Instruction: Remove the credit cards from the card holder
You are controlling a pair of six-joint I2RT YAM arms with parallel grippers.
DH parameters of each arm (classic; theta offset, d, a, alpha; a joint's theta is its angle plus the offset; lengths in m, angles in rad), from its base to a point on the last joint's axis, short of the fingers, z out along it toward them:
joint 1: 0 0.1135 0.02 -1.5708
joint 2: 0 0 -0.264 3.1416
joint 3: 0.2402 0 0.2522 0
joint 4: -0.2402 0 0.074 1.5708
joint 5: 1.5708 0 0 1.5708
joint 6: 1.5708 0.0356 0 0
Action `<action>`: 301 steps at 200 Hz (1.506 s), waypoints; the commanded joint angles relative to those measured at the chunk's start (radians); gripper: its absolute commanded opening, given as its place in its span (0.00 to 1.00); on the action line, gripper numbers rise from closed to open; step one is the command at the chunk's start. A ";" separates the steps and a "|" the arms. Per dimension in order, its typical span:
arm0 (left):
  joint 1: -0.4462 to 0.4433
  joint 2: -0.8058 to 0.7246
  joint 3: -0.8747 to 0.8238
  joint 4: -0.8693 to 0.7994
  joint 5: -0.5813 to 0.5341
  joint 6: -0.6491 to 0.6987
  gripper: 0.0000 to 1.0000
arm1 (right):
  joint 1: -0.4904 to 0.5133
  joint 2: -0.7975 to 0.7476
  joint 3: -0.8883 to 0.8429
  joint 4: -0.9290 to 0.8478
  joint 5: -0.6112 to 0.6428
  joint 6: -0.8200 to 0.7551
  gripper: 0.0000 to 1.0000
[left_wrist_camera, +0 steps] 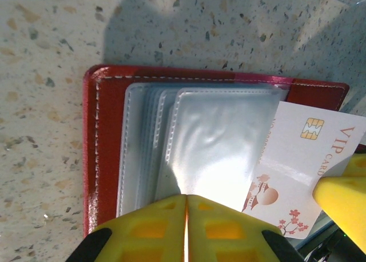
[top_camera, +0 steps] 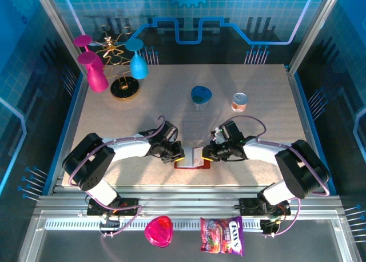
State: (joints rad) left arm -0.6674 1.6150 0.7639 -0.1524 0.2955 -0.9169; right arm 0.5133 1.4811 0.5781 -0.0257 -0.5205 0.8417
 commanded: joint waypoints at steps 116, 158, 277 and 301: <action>0.008 -0.067 0.000 -0.041 -0.022 -0.009 0.11 | 0.019 -0.076 0.066 -0.146 0.054 -0.039 0.04; 0.027 -0.118 -0.010 -0.057 -0.040 0.003 0.12 | 0.017 -0.108 0.150 -0.313 0.117 -0.149 0.03; 0.047 -0.054 -0.036 -0.037 0.048 0.043 0.14 | 0.005 -0.107 0.314 -0.496 0.219 -0.314 0.00; 0.046 -0.044 -0.045 -0.032 0.062 0.039 0.14 | 0.005 -0.111 0.307 -0.486 0.213 -0.303 0.00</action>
State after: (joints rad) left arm -0.6273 1.5524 0.7399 -0.1783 0.3199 -0.8898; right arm 0.5179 1.3914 0.8780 -0.4881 -0.3130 0.5411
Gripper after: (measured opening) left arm 0.137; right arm 0.045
